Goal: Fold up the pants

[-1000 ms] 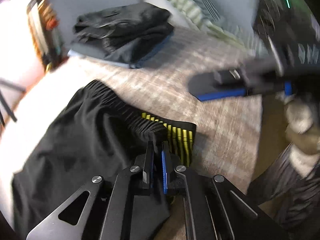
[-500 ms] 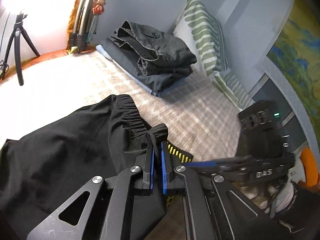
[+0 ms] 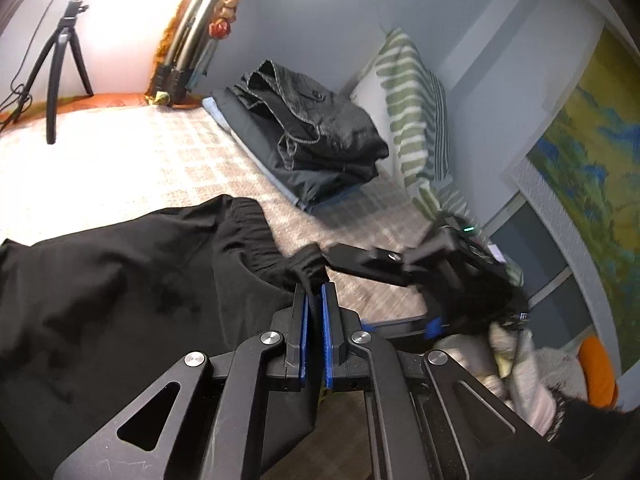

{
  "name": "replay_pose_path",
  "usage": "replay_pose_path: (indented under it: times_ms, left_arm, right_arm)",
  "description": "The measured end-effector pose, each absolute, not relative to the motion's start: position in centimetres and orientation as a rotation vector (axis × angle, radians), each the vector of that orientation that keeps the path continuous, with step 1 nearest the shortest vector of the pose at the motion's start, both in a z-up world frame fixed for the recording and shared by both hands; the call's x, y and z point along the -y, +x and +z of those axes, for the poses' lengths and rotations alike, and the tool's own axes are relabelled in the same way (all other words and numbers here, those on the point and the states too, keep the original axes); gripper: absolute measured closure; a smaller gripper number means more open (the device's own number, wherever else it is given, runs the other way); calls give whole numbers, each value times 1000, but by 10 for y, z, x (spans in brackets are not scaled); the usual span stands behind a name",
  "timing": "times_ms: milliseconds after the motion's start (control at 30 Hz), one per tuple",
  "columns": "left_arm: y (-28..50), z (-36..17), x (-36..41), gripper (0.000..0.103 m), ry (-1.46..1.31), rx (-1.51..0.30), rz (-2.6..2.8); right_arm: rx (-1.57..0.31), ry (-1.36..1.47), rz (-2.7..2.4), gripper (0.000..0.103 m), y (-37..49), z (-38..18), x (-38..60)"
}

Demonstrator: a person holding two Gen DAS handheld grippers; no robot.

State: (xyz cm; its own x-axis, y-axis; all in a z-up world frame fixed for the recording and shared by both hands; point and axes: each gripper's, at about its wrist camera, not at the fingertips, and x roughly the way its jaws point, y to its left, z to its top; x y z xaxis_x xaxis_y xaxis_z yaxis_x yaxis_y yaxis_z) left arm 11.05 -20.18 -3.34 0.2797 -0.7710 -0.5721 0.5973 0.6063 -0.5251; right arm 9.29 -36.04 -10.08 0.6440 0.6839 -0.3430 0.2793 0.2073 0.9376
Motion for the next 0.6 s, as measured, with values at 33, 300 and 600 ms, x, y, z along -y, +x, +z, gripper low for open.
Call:
replay_pose_path:
  times_ms: [33,300,600]
  left_arm:
    - [110,-33,200,99,-238,-895,-925]
    - [96,-45,209,85,-80,-949,-944]
    - [83,-51,174,61,105,-944,-869]
  right_arm:
    - [-888,1410,357,19,96,-104,359]
    - [-902,1455,452,73,120,-101,340]
    - [-1023,1132,385,96,127,-68,355]
